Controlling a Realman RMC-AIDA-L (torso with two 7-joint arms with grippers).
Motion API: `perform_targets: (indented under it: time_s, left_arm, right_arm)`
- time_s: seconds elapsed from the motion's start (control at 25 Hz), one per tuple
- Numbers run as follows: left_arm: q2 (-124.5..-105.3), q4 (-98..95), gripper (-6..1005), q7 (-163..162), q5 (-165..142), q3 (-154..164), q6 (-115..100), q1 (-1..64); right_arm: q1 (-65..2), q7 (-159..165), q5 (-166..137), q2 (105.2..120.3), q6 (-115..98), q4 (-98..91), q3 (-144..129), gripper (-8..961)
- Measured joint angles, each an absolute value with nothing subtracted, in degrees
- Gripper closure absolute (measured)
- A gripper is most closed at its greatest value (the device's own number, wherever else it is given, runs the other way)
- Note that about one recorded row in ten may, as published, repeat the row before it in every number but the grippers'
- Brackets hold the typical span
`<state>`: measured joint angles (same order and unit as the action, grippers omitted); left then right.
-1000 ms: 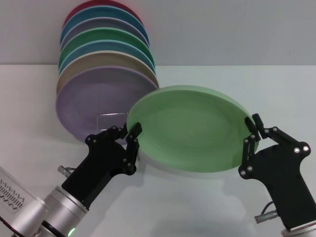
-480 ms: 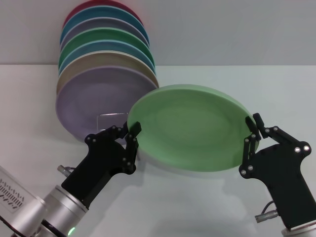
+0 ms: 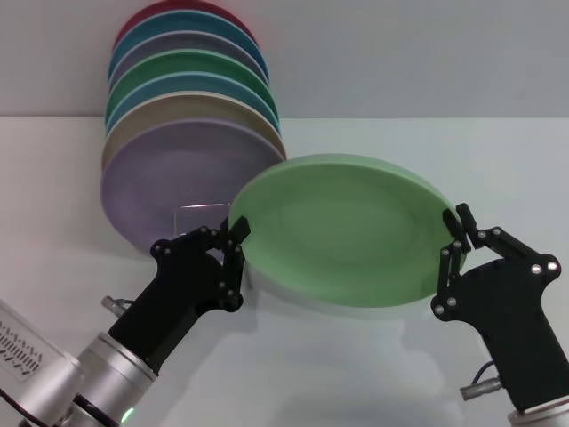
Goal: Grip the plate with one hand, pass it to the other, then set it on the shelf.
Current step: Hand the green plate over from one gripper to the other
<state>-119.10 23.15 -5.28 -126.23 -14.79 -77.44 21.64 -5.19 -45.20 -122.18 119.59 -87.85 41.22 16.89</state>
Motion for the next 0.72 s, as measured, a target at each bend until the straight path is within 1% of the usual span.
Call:
perform_targets:
  time_s: [0.28,0.44,0.72]
  left_arm:
    - [-119.09,23.1,966,-5.2,-126.2,-15.3,-77.4,21.4]
    - [-119.09,23.0,966,-5.1,-126.2,-16.1,-77.4,21.3]
    - [-119.08,23.1,965,-5.1,-126.0,-18.5,-77.4,20.9]
  right_arm:
    - [-5.6,-45.1,-122.2,119.38,-88.2,40.5,16.7,932]
    - [-5.7,-44.9,-122.2,119.30,-88.3,40.3,16.5,816]
    - [-5.3,-44.8,-122.7,119.26,-89.5,40.6,14.7,714]
